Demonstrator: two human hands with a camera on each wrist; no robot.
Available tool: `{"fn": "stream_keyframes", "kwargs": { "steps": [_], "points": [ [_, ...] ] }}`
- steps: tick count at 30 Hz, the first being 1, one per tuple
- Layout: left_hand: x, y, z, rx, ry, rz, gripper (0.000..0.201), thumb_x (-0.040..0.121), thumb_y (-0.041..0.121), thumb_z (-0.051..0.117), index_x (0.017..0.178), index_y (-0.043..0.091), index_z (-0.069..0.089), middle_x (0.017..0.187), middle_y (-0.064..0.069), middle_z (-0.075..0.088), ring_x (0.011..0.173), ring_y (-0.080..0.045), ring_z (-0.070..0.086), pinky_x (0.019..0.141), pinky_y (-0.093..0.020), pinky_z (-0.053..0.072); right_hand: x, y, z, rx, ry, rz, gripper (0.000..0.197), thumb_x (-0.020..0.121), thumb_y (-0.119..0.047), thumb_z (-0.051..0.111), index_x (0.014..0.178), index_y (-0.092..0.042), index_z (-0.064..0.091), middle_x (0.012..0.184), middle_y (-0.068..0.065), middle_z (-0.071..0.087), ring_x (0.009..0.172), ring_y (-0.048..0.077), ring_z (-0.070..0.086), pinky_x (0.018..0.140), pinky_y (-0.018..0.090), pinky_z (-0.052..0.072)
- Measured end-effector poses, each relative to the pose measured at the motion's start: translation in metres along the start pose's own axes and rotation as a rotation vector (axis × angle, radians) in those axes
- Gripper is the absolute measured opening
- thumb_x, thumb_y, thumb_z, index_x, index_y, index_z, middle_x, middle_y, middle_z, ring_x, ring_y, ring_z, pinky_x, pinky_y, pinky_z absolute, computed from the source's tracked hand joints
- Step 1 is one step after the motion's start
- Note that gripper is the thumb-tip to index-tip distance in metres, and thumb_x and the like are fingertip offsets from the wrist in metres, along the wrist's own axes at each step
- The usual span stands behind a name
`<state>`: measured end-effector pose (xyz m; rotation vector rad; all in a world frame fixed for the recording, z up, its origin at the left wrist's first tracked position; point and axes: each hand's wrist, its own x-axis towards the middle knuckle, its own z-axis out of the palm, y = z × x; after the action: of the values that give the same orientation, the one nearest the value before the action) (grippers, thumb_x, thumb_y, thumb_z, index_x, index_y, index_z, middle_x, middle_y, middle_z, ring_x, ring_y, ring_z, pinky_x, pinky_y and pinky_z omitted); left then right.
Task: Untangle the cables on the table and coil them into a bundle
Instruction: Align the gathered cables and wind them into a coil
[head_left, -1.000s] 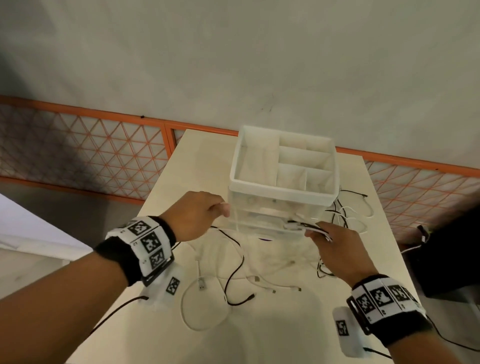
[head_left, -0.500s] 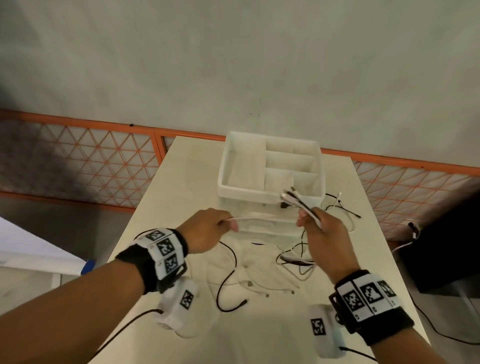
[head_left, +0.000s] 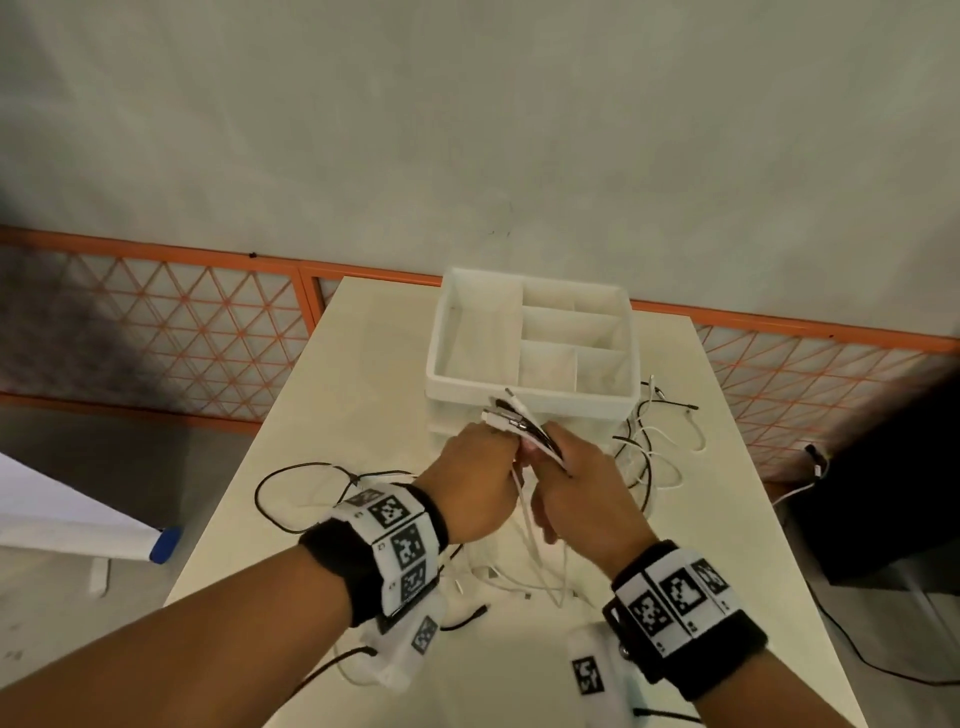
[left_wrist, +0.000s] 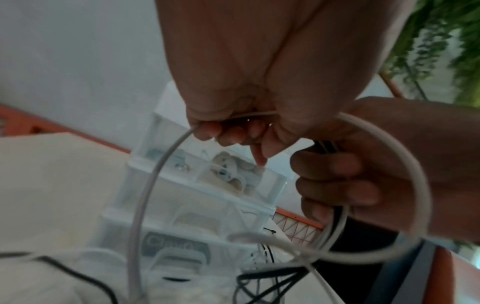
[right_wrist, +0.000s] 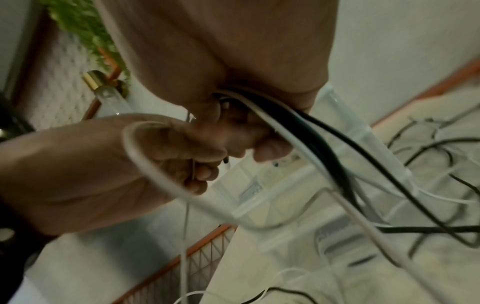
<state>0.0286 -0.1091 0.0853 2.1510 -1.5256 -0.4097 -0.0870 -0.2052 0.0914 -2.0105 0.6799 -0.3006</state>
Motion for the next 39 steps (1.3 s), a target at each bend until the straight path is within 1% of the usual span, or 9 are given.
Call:
{"fn": "stream_keyframes", "kwargs": {
  "steps": [4, 7, 10, 16, 22, 28, 31, 35, 39],
  "points": [
    [-0.009, -0.012, -0.003, -0.106, -0.022, -0.188, 0.026, 0.095, 0.008, 0.046, 0.119, 0.009, 0.053, 0.098, -0.001, 0.056, 0.087, -0.018, 0.053, 0.079, -0.025, 0.040, -0.003, 0.007, -0.004, 0.185, 0.009, 0.150, 0.026, 0.103, -0.019, 0.045, 0.082, -0.017, 0.061, 0.044, -0.008, 0.048, 0.041, 0.013, 0.040, 0.046, 0.026, 0.035],
    [-0.009, -0.012, -0.002, -0.030, -0.029, -0.255, 0.035, 0.090, 0.015, 0.051, 0.123, 0.011, 0.041, 0.094, -0.003, 0.055, 0.090, -0.027, 0.058, 0.080, -0.034, 0.045, -0.006, 0.000, -0.003, 0.252, -0.089, 0.166, 0.023, 0.104, -0.021, 0.042, 0.090, -0.016, 0.060, 0.060, 0.008, 0.068, 0.051, 0.024, 0.061, 0.053, 0.032, 0.046],
    [-0.003, 0.000, 0.001, -0.083, -0.034, -0.232, 0.048, 0.072, 0.023, 0.049, 0.118, 0.010, 0.044, 0.101, -0.008, 0.058, 0.089, -0.030, 0.063, 0.076, -0.044, 0.055, -0.008, -0.008, 0.010, 0.273, -0.140, 0.084, 0.030, 0.108, -0.029, 0.039, 0.100, -0.004, 0.055, 0.054, 0.010, 0.061, 0.048, 0.026, 0.058, 0.049, 0.029, 0.045],
    [0.001, -0.002, -0.005, -0.242, 0.075, -0.214, 0.025, 0.091, 0.009, 0.054, 0.113, 0.012, 0.042, 0.079, 0.005, 0.053, 0.067, -0.006, 0.052, 0.054, -0.011, 0.036, -0.013, 0.001, 0.004, 0.266, -0.093, -0.011, 0.019, 0.104, -0.026, 0.051, 0.089, -0.015, 0.054, 0.051, -0.006, 0.043, 0.045, 0.016, 0.038, 0.047, 0.029, 0.037],
    [-0.019, -0.043, -0.014, -0.173, -0.063, -0.310, 0.030, 0.104, 0.028, 0.036, 0.085, 0.022, 0.058, 0.075, 0.009, 0.056, 0.070, -0.019, 0.057, 0.065, -0.023, 0.042, -0.012, 0.019, -0.029, 0.234, 0.026, 0.075, 0.024, 0.105, -0.026, 0.047, 0.093, -0.015, 0.064, 0.054, 0.004, 0.037, 0.050, 0.020, 0.035, 0.051, 0.036, 0.036],
    [-0.021, -0.020, -0.009, 0.169, -0.191, -0.107, 0.024, 0.100, 0.027, 0.039, 0.109, 0.034, 0.060, 0.110, 0.000, 0.064, 0.097, -0.023, 0.061, 0.084, -0.036, 0.050, -0.013, 0.014, -0.014, 0.205, -0.248, 0.154, 0.025, 0.107, -0.024, 0.043, 0.099, -0.011, 0.063, 0.059, 0.015, 0.063, 0.045, 0.024, 0.051, 0.050, 0.029, 0.044],
    [-0.015, 0.001, -0.004, 0.184, -0.183, -0.064, 0.025, 0.092, 0.009, 0.043, 0.107, 0.015, 0.062, 0.111, -0.010, 0.063, 0.098, -0.031, 0.062, 0.081, -0.039, 0.052, -0.011, 0.005, 0.000, 0.175, -0.254, 0.111, 0.030, 0.106, -0.027, 0.044, 0.090, -0.008, 0.061, 0.064, 0.010, 0.066, 0.050, 0.024, 0.058, 0.055, 0.032, 0.049],
    [-0.014, -0.006, -0.007, 0.136, -0.138, -0.143, 0.019, 0.087, 0.008, 0.043, 0.096, 0.019, 0.055, 0.103, -0.008, 0.065, 0.093, -0.030, 0.063, 0.075, -0.037, 0.051, -0.016, -0.001, -0.001, 0.238, -0.257, 0.121, 0.031, 0.107, -0.028, 0.043, 0.092, -0.005, 0.057, 0.063, 0.018, 0.064, 0.048, 0.024, 0.060, 0.052, 0.030, 0.048],
    [-0.015, -0.001, -0.003, 0.201, -0.085, -0.181, 0.027, 0.089, 0.007, 0.043, 0.115, 0.010, 0.045, 0.097, -0.011, 0.063, 0.086, -0.032, 0.064, 0.065, -0.036, 0.047, -0.019, -0.009, 0.003, 0.337, -0.328, 0.129, 0.025, 0.108, -0.025, 0.041, 0.107, -0.007, 0.057, 0.064, 0.014, 0.066, 0.051, 0.025, 0.061, 0.052, 0.026, 0.048]
  ]
}}
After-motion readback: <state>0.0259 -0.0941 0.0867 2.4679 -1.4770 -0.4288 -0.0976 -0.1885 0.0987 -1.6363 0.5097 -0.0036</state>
